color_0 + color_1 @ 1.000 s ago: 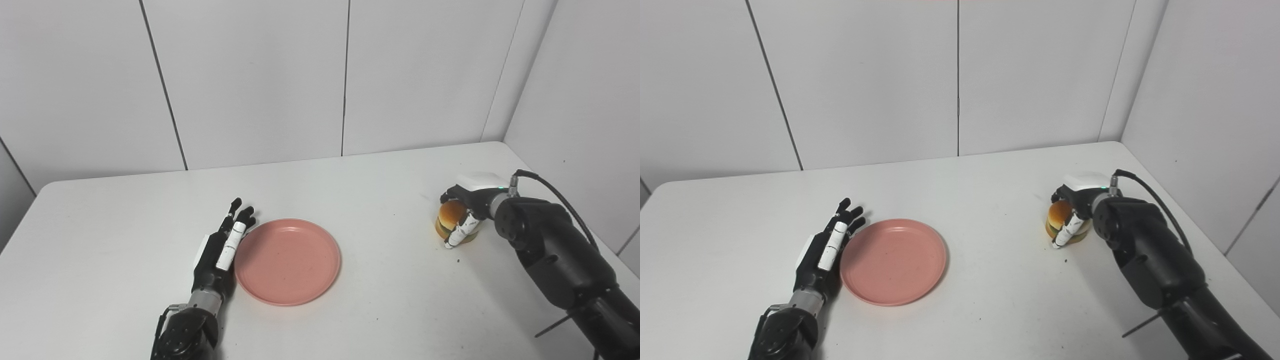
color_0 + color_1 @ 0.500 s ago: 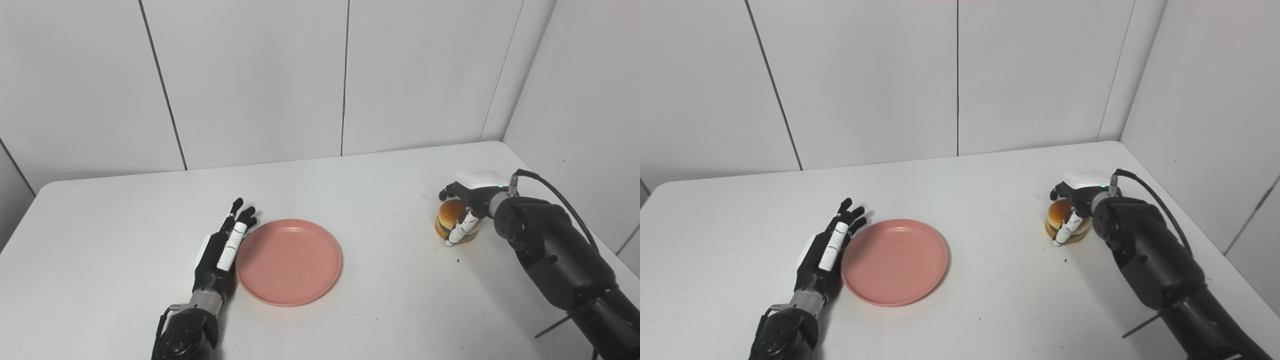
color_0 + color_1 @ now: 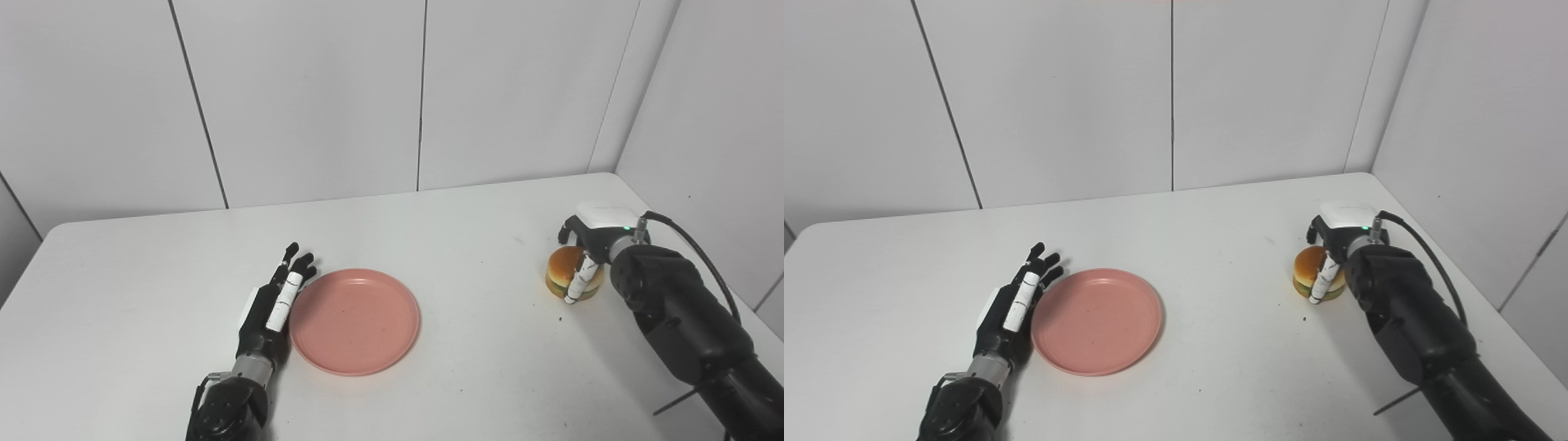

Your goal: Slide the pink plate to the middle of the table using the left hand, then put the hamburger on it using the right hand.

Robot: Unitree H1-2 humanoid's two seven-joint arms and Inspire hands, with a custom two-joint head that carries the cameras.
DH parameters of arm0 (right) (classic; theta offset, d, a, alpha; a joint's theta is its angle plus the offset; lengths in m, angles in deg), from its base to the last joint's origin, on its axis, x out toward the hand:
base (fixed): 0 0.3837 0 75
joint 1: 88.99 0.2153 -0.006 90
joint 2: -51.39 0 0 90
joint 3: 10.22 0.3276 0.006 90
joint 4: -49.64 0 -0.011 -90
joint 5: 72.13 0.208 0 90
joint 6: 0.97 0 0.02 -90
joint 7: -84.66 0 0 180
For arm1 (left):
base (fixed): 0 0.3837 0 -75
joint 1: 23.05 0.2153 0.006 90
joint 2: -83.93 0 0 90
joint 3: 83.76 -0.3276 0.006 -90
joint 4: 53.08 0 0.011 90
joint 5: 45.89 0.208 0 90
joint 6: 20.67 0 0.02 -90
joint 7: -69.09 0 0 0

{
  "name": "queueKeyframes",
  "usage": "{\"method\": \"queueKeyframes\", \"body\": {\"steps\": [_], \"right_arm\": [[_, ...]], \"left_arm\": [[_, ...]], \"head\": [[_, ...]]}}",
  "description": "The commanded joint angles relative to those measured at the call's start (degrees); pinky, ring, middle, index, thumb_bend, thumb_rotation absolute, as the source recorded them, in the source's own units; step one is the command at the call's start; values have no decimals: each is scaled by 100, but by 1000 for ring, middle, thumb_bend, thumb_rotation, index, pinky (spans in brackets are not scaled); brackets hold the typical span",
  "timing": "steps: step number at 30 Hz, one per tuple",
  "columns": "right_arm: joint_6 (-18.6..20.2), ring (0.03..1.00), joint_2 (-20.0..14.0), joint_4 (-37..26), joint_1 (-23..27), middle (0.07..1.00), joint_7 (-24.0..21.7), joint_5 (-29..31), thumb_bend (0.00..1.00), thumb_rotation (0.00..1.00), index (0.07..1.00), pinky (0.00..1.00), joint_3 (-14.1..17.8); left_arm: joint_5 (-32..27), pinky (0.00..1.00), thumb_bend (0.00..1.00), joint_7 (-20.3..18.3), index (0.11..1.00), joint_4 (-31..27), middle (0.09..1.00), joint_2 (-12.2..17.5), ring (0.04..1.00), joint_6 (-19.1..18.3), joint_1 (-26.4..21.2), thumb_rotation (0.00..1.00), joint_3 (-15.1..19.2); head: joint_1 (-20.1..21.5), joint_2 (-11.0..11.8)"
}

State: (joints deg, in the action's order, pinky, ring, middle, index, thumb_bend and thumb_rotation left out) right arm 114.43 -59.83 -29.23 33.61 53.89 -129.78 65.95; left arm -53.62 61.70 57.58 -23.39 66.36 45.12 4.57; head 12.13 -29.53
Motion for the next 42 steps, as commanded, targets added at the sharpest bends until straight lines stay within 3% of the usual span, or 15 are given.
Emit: {"method": "queueKeyframes", "body": {"steps": [1,10,13,18,22,27,29,30,38,42], "right_arm": [[143,237,-137,-35,180,470,104,-203,573,0,707,149,68],[138,300,-179,-140,192,474,-107,-160,573,0,702,196,11],[141,287,-141,-250,191,475,-199,-111,573,0,682,185,99],[145,312,-109,-521,216,478,-460,-148,571,0,746,200,205],[144,309,-100,-792,219,476,-532,-102,572,0,707,204,277],[107,499,-83,-1260,316,489,-681,66,569,0,668,389,274],[136,513,-12,-1392,390,491,-794,98,569,0,647,380,293],[142,475,22,-1448,426,490,-845,102,570,0,654,340,299],[62,520,189,-1752,816,491,-1057,42,570,0,669,404,21],[117,531,396,-1876,1011,491,-1214,-36,570,0,666,424,-135]], "left_arm": [[5,875,932,-8,971,33,933,-33,927,-132,-37,791,-8],[0,878,922,-22,971,-9,934,-29,930,-178,-31,791,-14],[10,864,920,-26,972,-13,933,-27,925,-170,-30,789,-23],[16,864,923,-35,965,18,934,-32,924,-136,-41,786,-34],[19,869,926,-37,967,32,937,-40,927,-142,-50,788,-42],[39,859,931,-42,968,52,938,-51,928,-104,-58,792,-65],[39,862,925,-37,966,48,936,-64,928,-113,-57,789,-62],[39,867,908,-35,964,49,935,-69,930,-119,-58,792,-61],[140,882,896,50,963,160,936,-149,937,-65,-106,789,-95],[253,837,885,97,959,256,922,-164,921,34,-147,811,-141]], "head": [[-11,-8],[-6,-21],[-14,-23],[-18,-17],[-27,-18],[-78,-27],[-92,-30],[-92,-30],[-343,-8],[-450,17]]}}
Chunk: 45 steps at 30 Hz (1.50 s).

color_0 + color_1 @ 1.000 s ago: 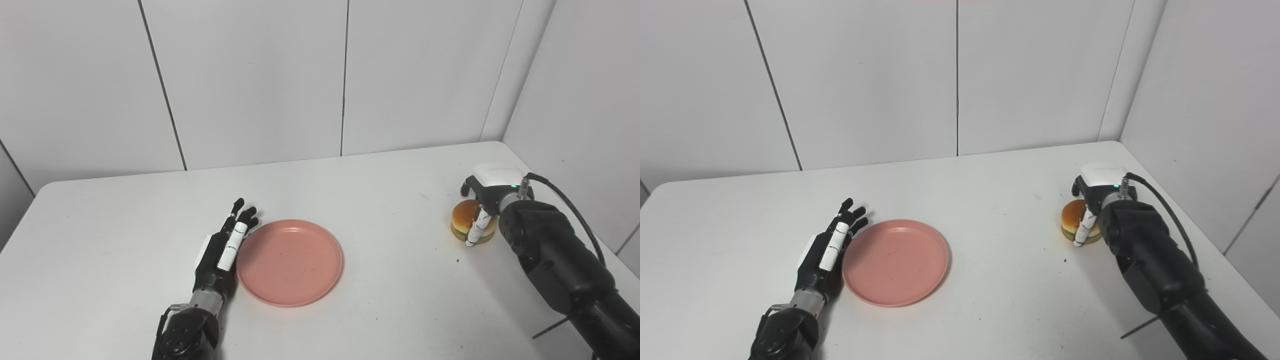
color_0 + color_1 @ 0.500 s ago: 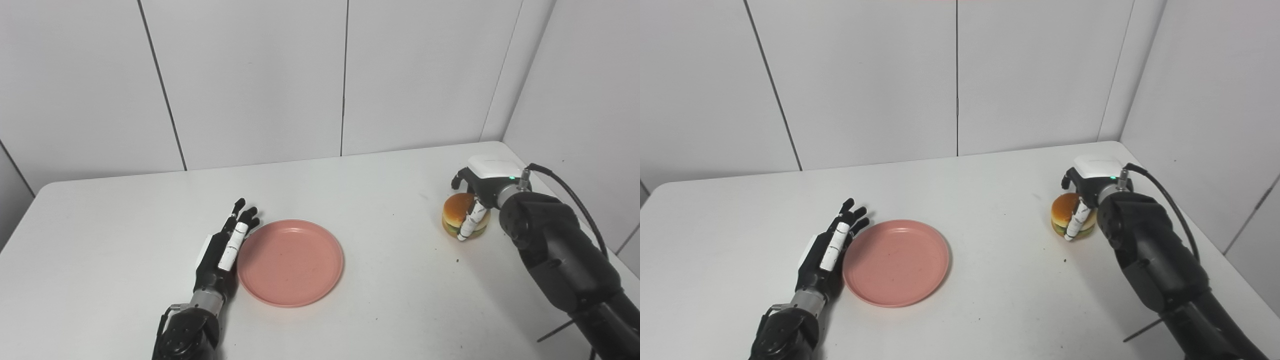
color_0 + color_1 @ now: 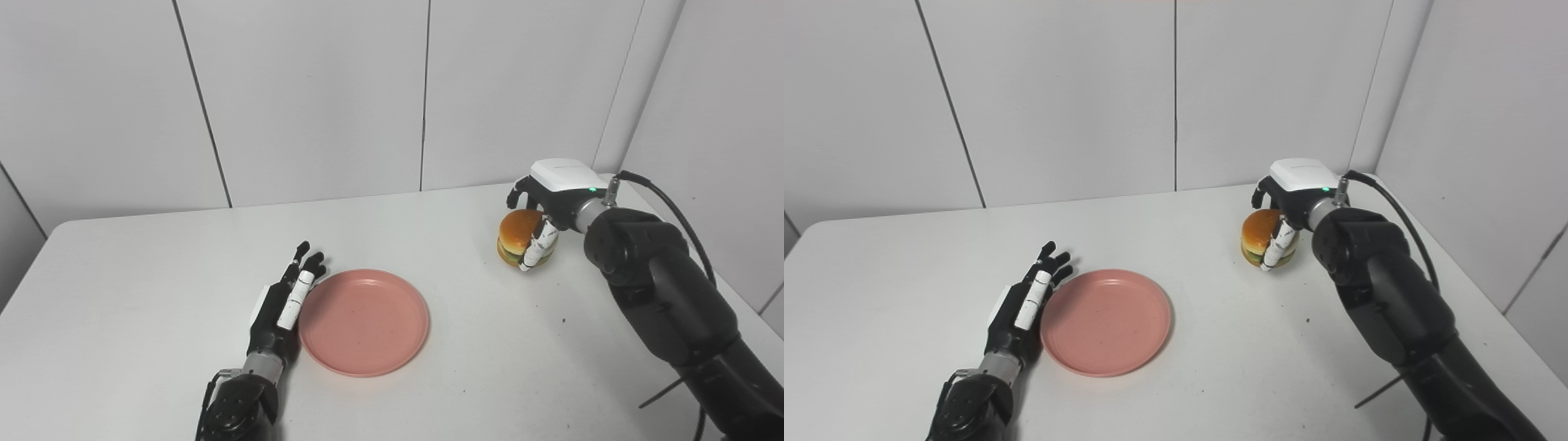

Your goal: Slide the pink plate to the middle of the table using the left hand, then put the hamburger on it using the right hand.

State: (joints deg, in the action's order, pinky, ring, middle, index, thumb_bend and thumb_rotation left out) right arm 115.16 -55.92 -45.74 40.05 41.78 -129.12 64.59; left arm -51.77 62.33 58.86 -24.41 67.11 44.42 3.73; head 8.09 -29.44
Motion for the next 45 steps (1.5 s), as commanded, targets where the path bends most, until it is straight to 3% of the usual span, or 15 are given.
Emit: {"method": "queueKeyframes", "body": {"steps": [1,4,7,13,21,22,25,29,30,32,35,39,42,45], "right_arm": [[48,546,60,-263,403,492,-45,-128,569,0,650,435,-28],[61,554,253,-336,496,489,-177,-112,570,0,637,493,-66],[8,484,452,-387,563,486,-191,68,570,0,631,411,-96],[-42,513,756,-513,643,490,-275,38,569,0,639,412,-320],[-143,370,1097,-289,722,481,-252,0,573,0,652,250,-720],[-159,431,1124,-259,722,486,-226,11,571,0,643,293,-751],[-201,536,1227,-150,719,612,-160,65,848,15,637,407,-827],[-265,516,1335,-46,690,608,-72,107,896,2,635,404,-920],[-274,455,1360,-21,683,535,-48,113,703,1,635,351,-939],[-300,387,1413,53,662,491,11,124,598,0,640,287,-983],[-319,336,1496,140,634,477,52,144,576,0,650,237,-1044],[-356,454,1609,237,600,486,136,194,571,0,643,335,-1117],[-302,360,1711,290,578,478,172,204,573,0,637,259,-1167],[-236,357,1760,341,590,478,112,152,573,0,636,254,-1244]], "left_arm": [[74,836,880,27,960,157,922,-65,921,-10,-88,812,-56],[74,836,874,33,958,212,921,-90,918,27,-119,814,-55],[79,832,874,55,955,185,918,-115,912,-6,-121,812,-58],[106,833,857,77,956,142,917,-165,908,-5,-96,817,-78],[138,924,868,178,958,268,917,-311,914,58,-128,810,-64],[154,947,866,195,956,286,916,-321,914,72,-130,812,-66],[221,977,868,276,951,334,910,-363,909,76,-128,820,-69],[215,998,871,305,946,341,905,-412,908,80,-121,814,-46],[216,999,864,312,947,342,907,-420,910,80,-120,815,-44],[191,1000,857,294,950,351,910,-432,914,128,-114,811,-38],[206,1000,851,315,953,344,916,-443,919,129,-106,816,-40],[193,999,859,347,949,334,912,-453,918,89,-92,814,-12],[206,984,872,366,954,322,909,-445,917,71,-89,806,0],[202,985,867,353,953,269,908,-419,916,36,-80,808,7]], "head": [[-46,8],[-129,41],[-204,57],[-406,50],[-697,66],[-697,66],[-776,64],[-855,69],[-862,69],[-903,68],[-984,62],[-994,59],[-1012,49],[-1003,39]]}}
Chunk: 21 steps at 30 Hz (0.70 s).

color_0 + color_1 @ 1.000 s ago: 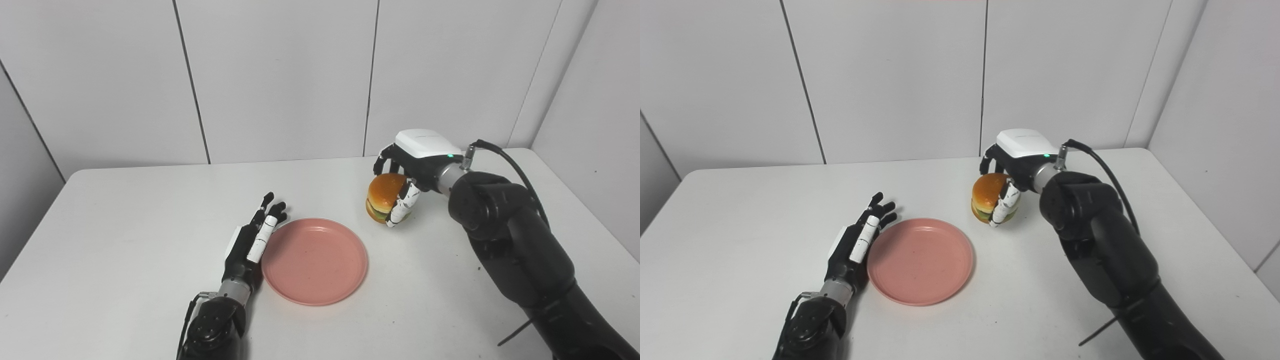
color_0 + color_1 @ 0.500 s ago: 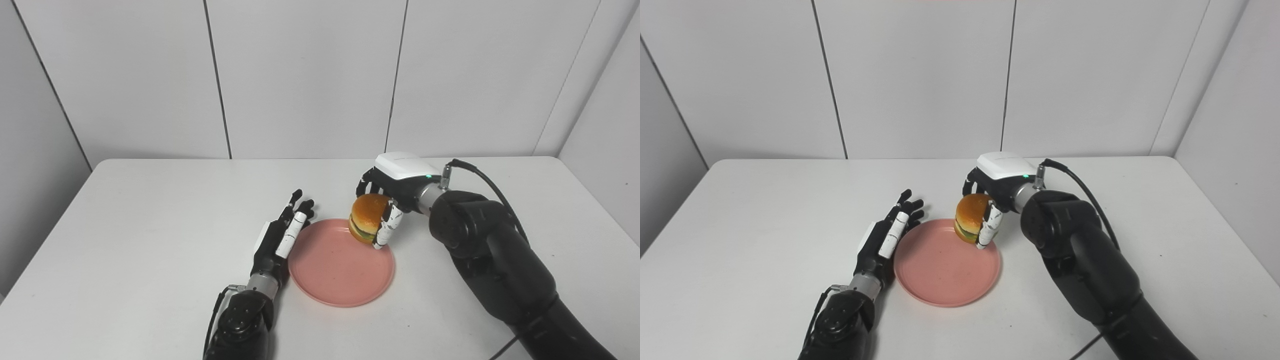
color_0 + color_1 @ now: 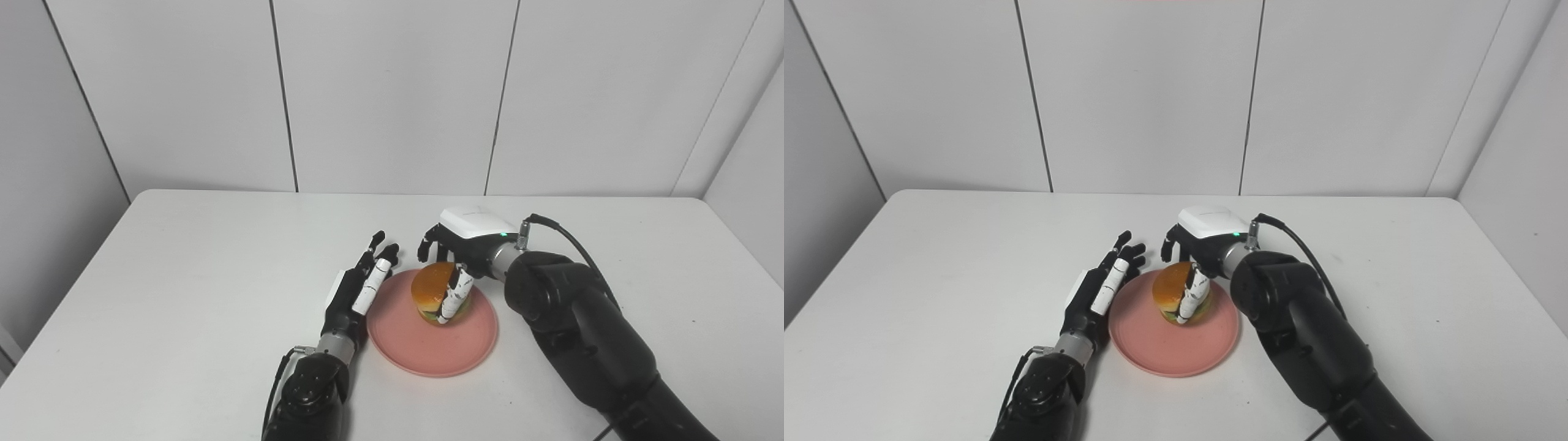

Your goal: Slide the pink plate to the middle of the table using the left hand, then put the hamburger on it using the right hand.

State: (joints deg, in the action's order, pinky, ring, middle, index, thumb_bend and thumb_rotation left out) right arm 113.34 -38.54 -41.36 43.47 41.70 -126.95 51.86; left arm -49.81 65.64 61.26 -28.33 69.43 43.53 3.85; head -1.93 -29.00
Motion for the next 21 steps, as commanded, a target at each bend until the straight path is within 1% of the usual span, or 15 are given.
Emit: {"method": "queueKeyframes", "body": {"steps": [1,2,3,4,6,8,9,11,13,16,18,21], "right_arm": [[-17,355,42,-69,243,478,93,-87,573,0,637,252,0],[10,402,56,-50,239,482,78,-100,571,0,633,288,-20],[3,418,76,-18,224,483,92,-82,571,0,631,300,-35],[-5,408,87,3,215,483,106,-67,570,0,636,292,-45],[-5,339,121,44,195,477,125,-27,571,0,651,239,-47],[24,311,140,74,171,475,115,-23,572,0,660,217,-52],[37,300,138,72,150,474,106,-35,572,0,664,208,-58],[55,309,136,69,109,475,105,-68,572,0,663,214,-68],[74,335,141,64,77,477,105,-85,572,0,662,228,-66],[34,349,140,45,3,478,140,-7,572,0,659,239,-23],[-17,376,116,48,-37,480,164,10,572,0,655,262,-26],[-59,452,78,64,-69,487,172,7,571,0,659,329,-54]], "left_arm": [[16,986,864,13,952,20,908,-10,916,-190,12,809,-12],[24,973,849,7,948,15,907,1,913,-184,14,816,-17],[35,968,843,0,946,28,907,12,912,-171,11,818,-25],[42,972,844,-3,940,38,905,19,915,-161,8,822,-29],[52,961,843,7,933,41,902,13,916,-168,8,818,-25],[32,970,843,-5,932,32,900,-2,915,-183,9,813,-13],[31,976,843,-8,932,34,900,-3,914,-186,9,810,-13],[21,977,853,-28,935,45,900,1,908,-171,8,807,-14],[5,997,839,-51,939,50,905,4,914,-161,9,807,-13],[34,1000,840,-31,941,-5,905,1,913,-213,21,808,-27],[40,1000,844,-33,944,-19,907,1,911,-218,25,812,-33],[38,999,844,-37,941,-13,907,6,909,-213,26,810,-30]], "head": [[15,-4],[17,-4],[27,-7],[27,-7],[27,-12],[24,-15],[21,-16],[28,-17],[35,-21],[26,-28],[24,-31],[31,-32]]}}
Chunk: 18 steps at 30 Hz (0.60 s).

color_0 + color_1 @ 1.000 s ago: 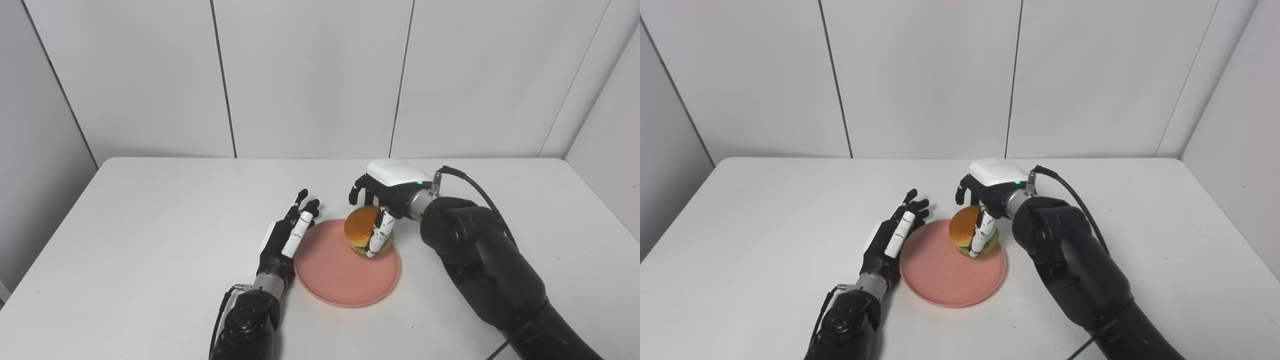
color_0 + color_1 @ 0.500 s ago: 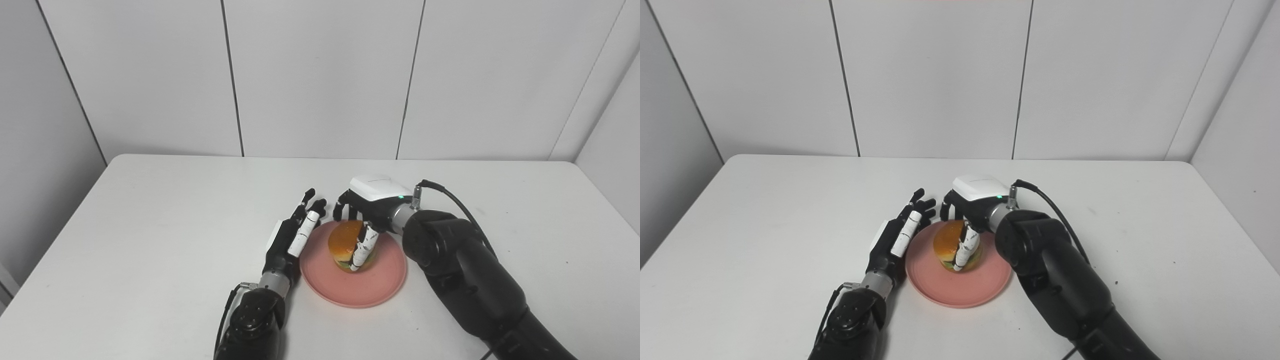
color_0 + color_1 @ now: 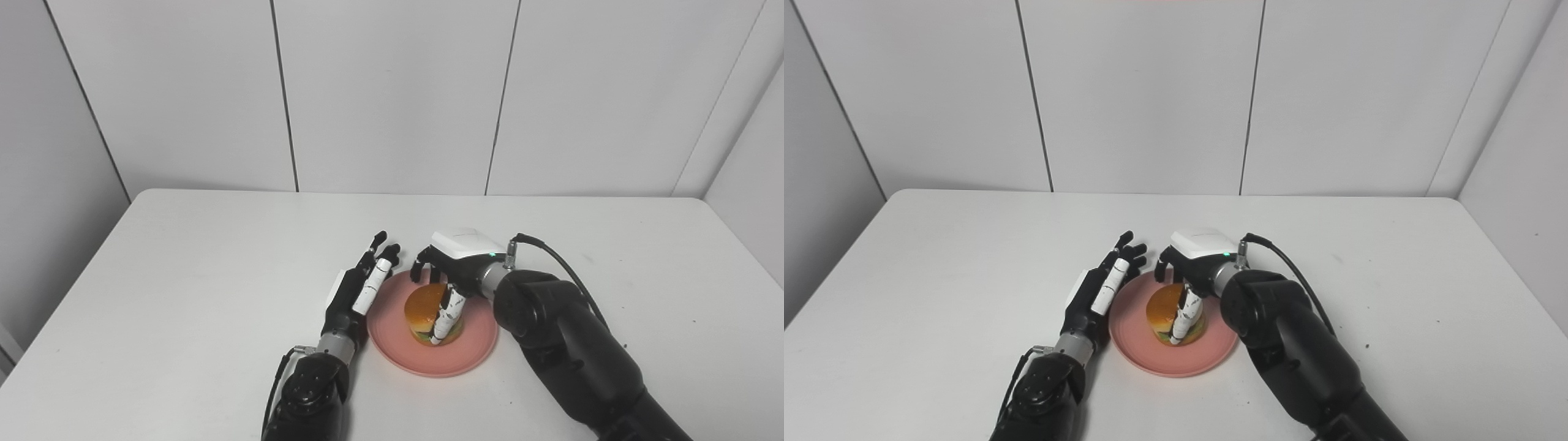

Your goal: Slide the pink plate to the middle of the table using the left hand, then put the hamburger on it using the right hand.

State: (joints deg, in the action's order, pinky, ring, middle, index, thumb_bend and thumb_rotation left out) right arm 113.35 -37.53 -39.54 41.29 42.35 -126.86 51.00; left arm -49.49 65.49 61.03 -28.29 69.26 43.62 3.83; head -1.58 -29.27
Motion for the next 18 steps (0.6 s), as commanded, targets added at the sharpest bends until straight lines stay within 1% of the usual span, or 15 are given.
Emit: {"method": "queueKeyframes", "body": {"steps": [1,3,4,5,6,7,9,12,13,14,16,18], "right_arm": [[-83,472,-37,-111,147,489,112,-2,570,0,660,346,21],[-113,495,-75,-88,152,490,110,4,570,0,660,367,2],[-126,531,-94,-80,153,564,114,13,727,18,656,400,-1],[-123,561,-108,-81,148,610,118,16,808,29,648,431,0],[-119,577,-117,-84,144,637,123,19,862,39,639,446,0],[-118,582,-126,-90,137,647,131,23,880,42,636,451,2],[-104,619,-138,-90,121,676,145,39,922,85,636,489,15],[-173,641,-199,-104,111,697,120,121,949,137,658,516,19],[-195,691,-238,-121,114,744,76,158,975,178,703,545,16],[-203,756,-264,-132,119,804,48,184,991,221,755,595,10],[-207,810,-312,-141,123,852,23,237,1000,270,804,635,4],[-180,830,-345,-158,116,869,22,287,1000,295,826,648,15]], "left_arm": [[4,999,846,-22,940,15,906,3,908,-197,15,810,-26],[3,999,846,-18,941,-2,906,1,908,-211,18,810,-24],[-4,1000,847,-20,940,-5,905,-1,908,-215,19,808,-21],[-5,1000,846,-20,939,-3,904,-3,908,-215,17,807,-21],[-7,1000,853,-20,939,1,902,-3,907,-215,16,806,-20],[-16,1000,856,-27,938,12,901,-2,907,-217,11,806,-16],[-46,1000,860,-51,937,13,900,-5,909,-221,10,800,-10],[-7,1000,863,-17,938,-11,900,-1,906,-272,14,802,-20],[9,1000,870,-8,940,-23,902,4,907,-287,17,807,-25],[18,1000,873,-6,943,-32,905,9,909,-296,19,810,-27],[6,1000,878,-21,945,-34,909,19,912,-295,18,810,-22],[0,1000,874,-43,946,-19,912,33,916,-268,15,811,-25]], "head": [[2,-5],[2,-5],[2,-5],[2,-5],[2,-5],[6,-9],[8,-10],[7,-10],[5,-14],[7,-12],[10,-7],[15,-1]]}}
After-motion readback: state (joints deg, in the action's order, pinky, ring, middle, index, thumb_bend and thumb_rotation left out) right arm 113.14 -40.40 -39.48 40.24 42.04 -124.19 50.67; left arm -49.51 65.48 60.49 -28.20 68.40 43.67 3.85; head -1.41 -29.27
